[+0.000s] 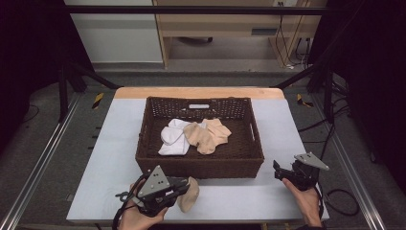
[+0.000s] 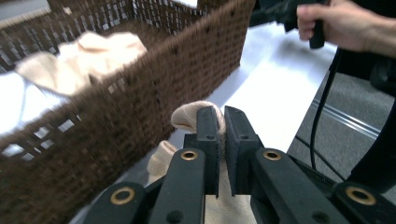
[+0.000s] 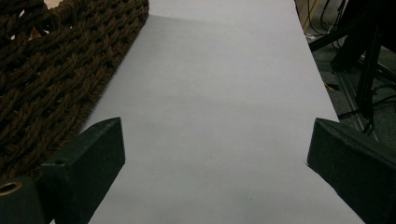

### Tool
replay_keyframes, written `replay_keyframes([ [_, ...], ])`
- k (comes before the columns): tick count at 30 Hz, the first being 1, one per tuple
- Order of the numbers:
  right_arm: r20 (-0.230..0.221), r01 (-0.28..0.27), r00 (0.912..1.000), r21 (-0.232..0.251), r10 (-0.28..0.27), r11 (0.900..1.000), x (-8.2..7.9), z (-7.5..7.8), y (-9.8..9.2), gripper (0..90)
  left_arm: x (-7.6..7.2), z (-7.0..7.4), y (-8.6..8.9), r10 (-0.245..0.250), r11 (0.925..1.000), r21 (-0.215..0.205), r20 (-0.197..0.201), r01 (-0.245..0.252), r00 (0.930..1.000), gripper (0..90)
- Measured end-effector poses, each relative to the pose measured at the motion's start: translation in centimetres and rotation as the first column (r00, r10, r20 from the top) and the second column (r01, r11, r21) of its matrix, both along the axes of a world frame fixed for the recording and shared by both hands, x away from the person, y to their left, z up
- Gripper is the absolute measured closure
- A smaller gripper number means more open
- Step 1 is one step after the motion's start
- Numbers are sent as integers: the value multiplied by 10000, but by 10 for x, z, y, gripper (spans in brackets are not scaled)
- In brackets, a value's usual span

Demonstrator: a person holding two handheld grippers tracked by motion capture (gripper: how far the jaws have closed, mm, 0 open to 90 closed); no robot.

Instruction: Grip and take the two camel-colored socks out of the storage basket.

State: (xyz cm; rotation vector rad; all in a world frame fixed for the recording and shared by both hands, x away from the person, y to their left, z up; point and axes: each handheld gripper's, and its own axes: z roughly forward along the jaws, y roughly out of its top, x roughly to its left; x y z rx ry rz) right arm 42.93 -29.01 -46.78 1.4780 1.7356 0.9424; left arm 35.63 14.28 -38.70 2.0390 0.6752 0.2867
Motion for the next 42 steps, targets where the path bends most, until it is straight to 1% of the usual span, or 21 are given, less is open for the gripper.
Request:
replay_keyframes([
  [5, -104, 55, 9999, 19, -55, 10000, 0, -2, -1, 43, 6, -17, -3, 97, 9999, 103, -331, -93, 9994, 846],
  [9, -130, 31, 9999, 11, -31, 10000, 1, -2, 0, 44, 12, -32, -8, 94, 9994, 332, -608, -74, 9981, 845],
  [10, -130, 31, 9999, 11, -31, 10000, 1, -2, 0, 44, 12, -32, -8, 94, 9994, 332, -608, -74, 9981, 845],
  [11, -114, 7, 9999, -24, -7, 10000, 1, -2, 0, 44, 13, -36, -9, 95, 9991, 413, -683, -66, 9976, 845],
  [12, -130, 18, 9999, -28, -19, 10000, 1, -2, 0, 44, 16, -45, -14, 53, 9984, 559, -821, -7, 9966, 844],
  [13, -138, 12, 9999, -38, -13, 10000, 1, -2, 0, 44, 17, -49, -16, 71, 9978, 668, -815, -17, 9966, 844],
  [14, -138, 12, 9999, -38, -13, 10000, 1, -2, 0, 44, 17, -49, -16, 71, 9978, 668, -815, -17, 9966, 843],
  [15, -116, 6, 9999, -74, -7, 10000, 1, -3, 0, 43, 20, -56, -19, 97, 9970, 771, -888, -28, 9960, 842],
  [16, -107, -18, 9999, -78, 17, 10000, 1, -2, 0, 43, 21, -59, -21, 123, 9967, 812, -915, -49, 9957, 841],
  [17, -100, -19, 9999, -74, 19, 10000, 1, -3, 0, 42, 21, -59, -21, 123, 9967, 812, -915, -49, 9957, 840],
  [21, -120, -27, 9999, 16, 27, 10000, 1, -2, 0, 40, 24, -68, -25, 166, 9954, 953, -935, -77, 9955, 829],
  [25, -115, -29, 9999, 45, 29, 10000, 1, -2, 0, 40, 23, -69, -25, 92, 9966, 827, -862, -21, 9962, 786],
  [27, -75, -33, 10000, 89, 34, 10000, 0, -1, 0, 39, 19, -66, -25, 34, 9976, 688, -688, 14, 9976, 684],
  [29, -28, -46, 10000, 160, 46, 9999, 0, 0, 0, 39, 17, -62, -25, 37, 9982, 604, -507, -6, 9987, 622],
  [31, -21, -47, 10000, 165, 48, 9999, 0, 0, 0, 39, 16, -60, -25, 66, 9985, 551, -449, -41, 9990, 573],
  [32, -25, -45, 10000, 156, 45, 9999, 1, 0, 0, 39, 15, -57, -24, 126, 9987, 499, -349, -108, 9993, 573],
  [37, -20, 19, 10000, 190, -19, 9998, 0, 0, -1, 38, 11, -38, -18, 332, 9994, 94, 77, -333, 9994, 504],
  [39, -31, 22, 10000, 200, -21, 9998, 1, 0, -1, 38, 10, -31, -15, 418, 9991, -56, 215, -417, 9989, 498],
  [40, -31, 22, 10000, 200, -21, 9998, 1, 0, -1, 38, 10, -31, -15, 418, 9991, -56, 215, -417, 9989, 496],
  [41, -27, 22, 10000, 224, -22, 9997, 1, 0, -1, 38, 10, -23, -11, 524, 9985, -202, 360, -517, 9980, 495],
  [42, -27, 22, 10000, 224, -22, 9997, 1, 0, -1, 38, 10, -23, -11, 524, 9985, -202, 360, -517, 9980, 492],
])
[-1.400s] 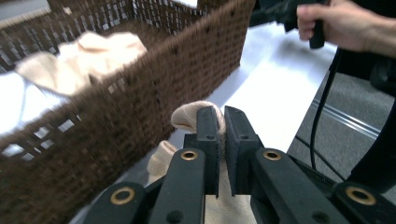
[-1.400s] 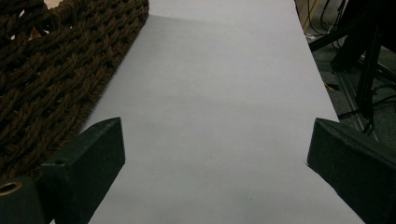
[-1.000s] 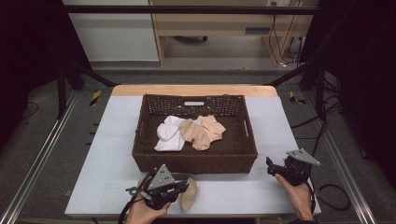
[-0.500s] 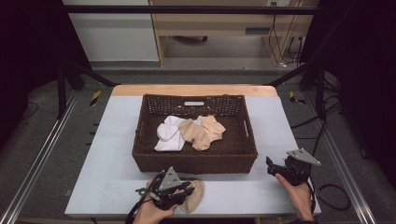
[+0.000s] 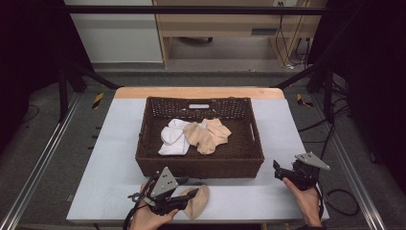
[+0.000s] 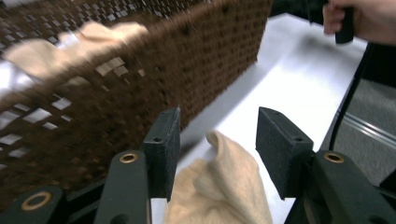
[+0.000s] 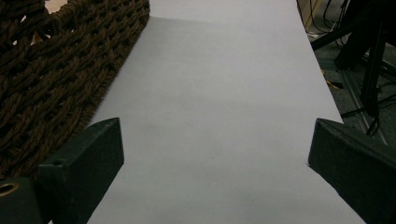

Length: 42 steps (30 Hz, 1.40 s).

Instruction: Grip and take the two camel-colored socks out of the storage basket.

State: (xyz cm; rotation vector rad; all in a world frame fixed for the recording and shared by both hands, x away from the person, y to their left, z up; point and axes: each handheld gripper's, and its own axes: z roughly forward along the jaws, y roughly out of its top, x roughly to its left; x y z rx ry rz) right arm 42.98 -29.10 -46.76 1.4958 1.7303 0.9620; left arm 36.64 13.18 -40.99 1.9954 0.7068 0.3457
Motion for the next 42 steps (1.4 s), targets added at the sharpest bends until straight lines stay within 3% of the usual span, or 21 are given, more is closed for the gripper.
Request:
replay_keyframes([
  [6, 5, -29, 10000, -38, 29, 10000, 0, -1, 1, 37, 7, 24, 13, 360, 9977, -591, 387, -337, 9986, 483],
  [8, 7, -56, 10000, -14, 56, 10000, 0, -1, 1, 37, 15, 36, 18, 517, 9939, -1002, 522, -463, 9973, 478],
  [14, 24, -35, 10000, 44, 35, 10000, 0, 0, 1, 37, 33, 52, 22, 868, 9893, -1236, 685, -779, 9939, 474],
  [18, 14, -29, 10000, 53, 29, 10000, 0, 0, 1, 37, 42, 59, 22, 1072, 9879, -1208, 775, -974, 9912, 471],
  [26, 14, -55, 10000, 74, 55, 10000, 1, 0, 1, 39, 77, 75, 15, 1513, 9851, -969, 981, -1418, 9836, 462],
  [28, 31, -56, 10000, 78, 56, 10000, 1, 0, 1, 39, 90, 77, 12, 1667, 9825, -982, 883, -1580, 9820, 461],
  [33, 70, -46, 10000, 89, 46, 9999, 1, 0, 1, 39, 105, 76, 8, 1820, 9790, -1073, 790, -1732, 9801, 458],
  [35, 33, -53, 10000, 82, 53, 10000, 2, -1, 1, 40, 118, 74, 5, 2038, 9760, -929, 723, -1968, 9763, 457],
  [36, 33, -53, 10000, 82, 53, 10000, 2, -1, 1, 40, 118, 74, 5, 2038, 9760, -929, 723, -1968, 9763, 456],
  [38, 54, -56, 10000, 77, 56, 10000, 2, 0, 2, 40, 134, 72, 2, 2371, 9700, -735, 721, -2319, 9688, 452],
  [39, 54, -56, 10000, 77, 56, 10000, 2, 0, 2, 40, 134, 72, 2, 2371, 9700, -735, 721, -2319, 9688, 453],
  [42, 83, -1, 10000, 100, 0, 9999, 1, 0, 1, 40, 147, 69, -3, 2647, 9641, -452, 872, -2616, 9604, 454],
])
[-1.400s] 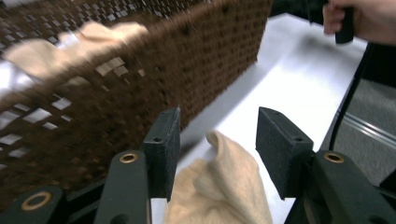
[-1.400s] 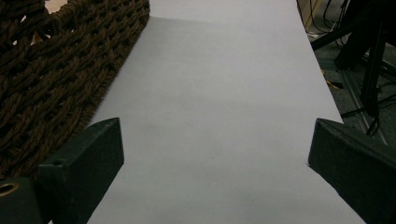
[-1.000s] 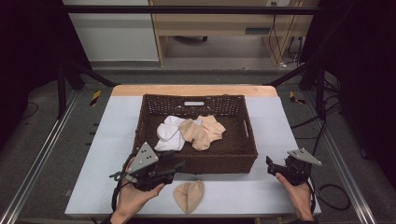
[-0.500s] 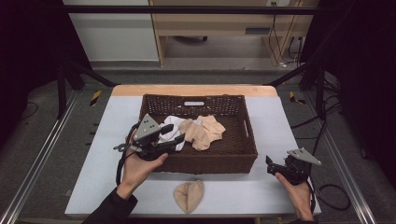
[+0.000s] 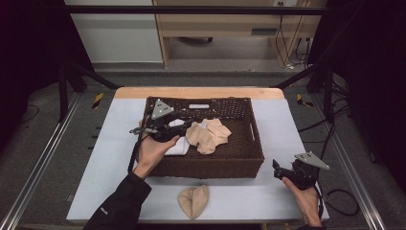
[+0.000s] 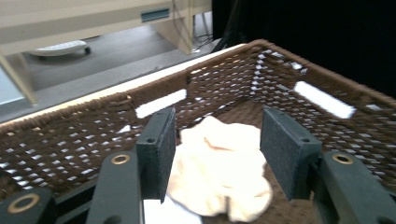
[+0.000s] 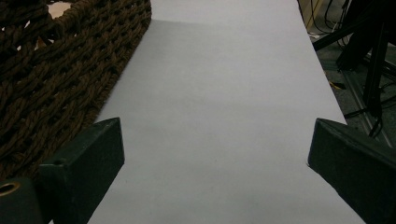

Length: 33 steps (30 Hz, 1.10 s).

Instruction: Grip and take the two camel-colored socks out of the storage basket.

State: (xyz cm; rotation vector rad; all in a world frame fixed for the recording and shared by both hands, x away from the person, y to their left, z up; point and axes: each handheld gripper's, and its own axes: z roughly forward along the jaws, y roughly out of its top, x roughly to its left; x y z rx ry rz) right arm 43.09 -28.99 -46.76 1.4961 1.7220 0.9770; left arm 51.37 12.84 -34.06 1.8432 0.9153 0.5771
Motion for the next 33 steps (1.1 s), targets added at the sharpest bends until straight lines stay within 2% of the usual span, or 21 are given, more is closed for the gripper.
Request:
replay_keyframes([
  [3, 9, 64, 10000, 73, -64, 10000, 0, 0, -1, 40, 15, -5, -5, 319, 9994, -102, 198, -317, 9993, 453],
  [4, 0, 63, 10000, 72, -63, 10000, 0, 0, -1, 40, 15, -5, -5, 319, 9994, -102, 198, -317, 9993, 453],
  [5, 17, 51, 10000, 70, -51, 10000, 0, 0, 0, 40, 23, -8, -8, 451, 9990, 1, 297, -452, 9985, 451],
  [7, 20, 46, 10000, 89, -47, 9999, 0, 0, 0, 40, 27, -9, -9, 546, 9985, 28, 334, -548, 9979, 453],
  [11, 61, 87, 9999, 120, -88, 9999, 1, 0, -1, 40, 47, -18, -15, 741, 9972, 67, 327, -744, 9967, 467],
  [13, 54, 75, 10000, 103, -75, 9999, 1, 0, 0, 40, 54, -24, -16, 870, 9962, 89, 209, -872, 9960, 458],
  [14, 56, 71, 10000, 95, -72, 9999, 2, -1, 0, 40, 57, -28, -16, 891, 9956, 287, 125, -894, 9959, 459],
  [15, 42, 64, 10000, 104, -65, 9999, 2, -1, 0, 40, 57, -28, -16, 891, 9956, 287, 125, -894, 9959, 459],
  [16, 43, 55, 10000, 92, -56, 9999, 2, -1, 0, 40, 63, -36, -17, 925, 9942, 563, -91, -918, 9957, 459],
  [17, 43, 56, 10000, 89, -56, 9999, 2, -1, 0, 41, 66, -40, -17, 940, 9936, 654, -197, -926, 9954, 459],
  [18, 37, 61, 10000, 82, -61, 9999, 2, -1, 0, 41, 66, -40, -17, 940, 9936, 654, -197, -926, 9954, 460],
  [20, 20, 66, 10000, 95, -66, 9999, 2, -1, 0, 40, 71, -49, -16, 1034, 9927, 671, -490, -1000, 9934, 467],
  [26, -2, 54, 10000, 55, -54, 10000, 2, -1, 0, 41, 75, -65, -15, 1069, 9904, 976, -874, -983, 9904, 491],
  [33, -29, 29, 10000, -26, -29, 10000, 2, -1, 1, 41, 76, -70, -17, 1039, 9858, 1436, -1167, -867, 9877, 509],
])
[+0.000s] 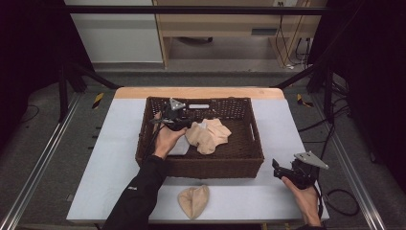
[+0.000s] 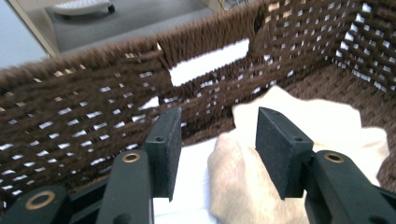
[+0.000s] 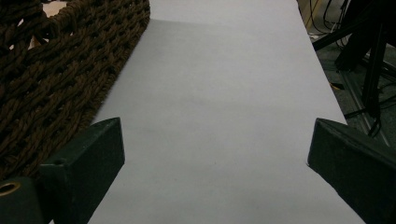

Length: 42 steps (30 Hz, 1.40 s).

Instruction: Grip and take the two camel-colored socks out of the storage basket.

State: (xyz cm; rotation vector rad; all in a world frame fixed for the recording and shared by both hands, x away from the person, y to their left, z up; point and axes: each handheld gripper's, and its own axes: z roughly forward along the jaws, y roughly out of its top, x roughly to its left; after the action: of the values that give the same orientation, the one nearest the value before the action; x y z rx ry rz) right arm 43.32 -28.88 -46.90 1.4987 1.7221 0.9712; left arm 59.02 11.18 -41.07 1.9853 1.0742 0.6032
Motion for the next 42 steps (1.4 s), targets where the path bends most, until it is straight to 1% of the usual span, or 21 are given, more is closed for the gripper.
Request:
replay_keyframes([
  [2, -9, -24, 10000, -80, 24, 10000, 0, 0, 0, 41, 0, -2, -2, -88, 9997, 219, -111, 90, 9999, 515],
  [4, -10, -36, 10000, -88, 36, 10000, 0, 0, 0, 41, 0, -4, -3, -158, 9993, 346, -201, 165, 9997, 517],
  [7, -11, -39, 10000, -85, 39, 10000, 0, 0, 1, 41, 0, -8, -6, -348, 9969, 683, -570, 387, 9978, 512],
  [10, -34, -67, 10000, -87, 67, 9999, 0, -1, 1, 41, 1, -12, -7, -494, 9939, 944, -780, 567, 9957, 510],
  [14, -52, -73, 10000, -85, 72, 9999, 1, -1, 1, 42, 2, -14, -8, -521, 9929, 1024, -828, 605, 9952, 530],
  [17, -73, -100, 9999, -80, 99, 9999, 1, -1, 1, 41, 3, -16, -7, -439, 9926, 1093, -892, 536, 9950, 557],
  [21, -68, -128, 9999, -59, 128, 9999, 1, -1, 2, 41, 3, -19, -8, -485, 9885, 1363, -1236, 653, 9912, 608],
  [22, -81, -125, 9999, -57, 125, 9999, 1, -1, 2, 41, 3, -20, -8, -458, 9885, 1366, -1367, 646, 9895, 620],
  [23, -81, -125, 9999, -57, 125, 9999, 1, -1, 2, 41, 3, -20, -8, -458, 9885, 1366, -1367, 646, 9895, 641],
  [24, -89, -142, 9999, -74, 141, 9999, 1, -1, 2, 41, 3, -21, -8, -446, 9892, 1308, -1623, 663, 9857, 656],
  [27, -80, -158, 9998, -104, 157, 9998, 1, -1, 2, 41, 2, -19, -9, -481, 9906, 1184, -1683, 686, 9846, 743],
  [28, -87, -141, 9999, -89, 140, 9999, 1, -1, 2, 41, 1, -17, -9, -597, 9908, 1094, -1701, 791, 9836, 769],
  [30, -89, -140, 9999, -72, 140, 9999, 1, -1, 2, 42, 0, -16, -10, -657, 9903, 1098, -1712, 853, 9830, 806],
  [33, -80, -145, 9999, -106, 144, 9998, 1, -1, 2, 41, -2, -14, -10, -746, 9889, 1146, -1704, 950, 9825, 833],
  [36, -93, -144, 9999, -96, 143, 9999, 0, -1, 2, 42, -2, -12, -9, -748, 9903, 1027, -1728, 935, 9821, 842],
  [38, -72, -133, 9999, -108, 132, 9999, 0, -1, 1, 41, -4, -8, -8, -745, 9935, 730, -1579, 869, 9846, 845],
  [39, -73, -135, 9999, -106, 134, 9999, 0, -1, 1, 41, -5, -4, -6, -808, 9956, 350, -1398, 865, 9869, 846],
  [40, -77, -134, 9999, -107, 133, 9999, 0, -1, 1, 41, -7, -2, -6, -892, 9956, 158, -1292, 920, 9876, 846],
  [41, -77, -134, 9999, -107, 133, 9999, 0, -1, 1, 41, -7, -2, -6, -892, 9956, 158, -1292, 920, 9876, 846],
  [42, -73, -138, 9999, -114, 137, 9998, 0, -1, 1, 42, -10, 3, -4, -984, 9950, -268, -981, 962, 9903, 847],
])
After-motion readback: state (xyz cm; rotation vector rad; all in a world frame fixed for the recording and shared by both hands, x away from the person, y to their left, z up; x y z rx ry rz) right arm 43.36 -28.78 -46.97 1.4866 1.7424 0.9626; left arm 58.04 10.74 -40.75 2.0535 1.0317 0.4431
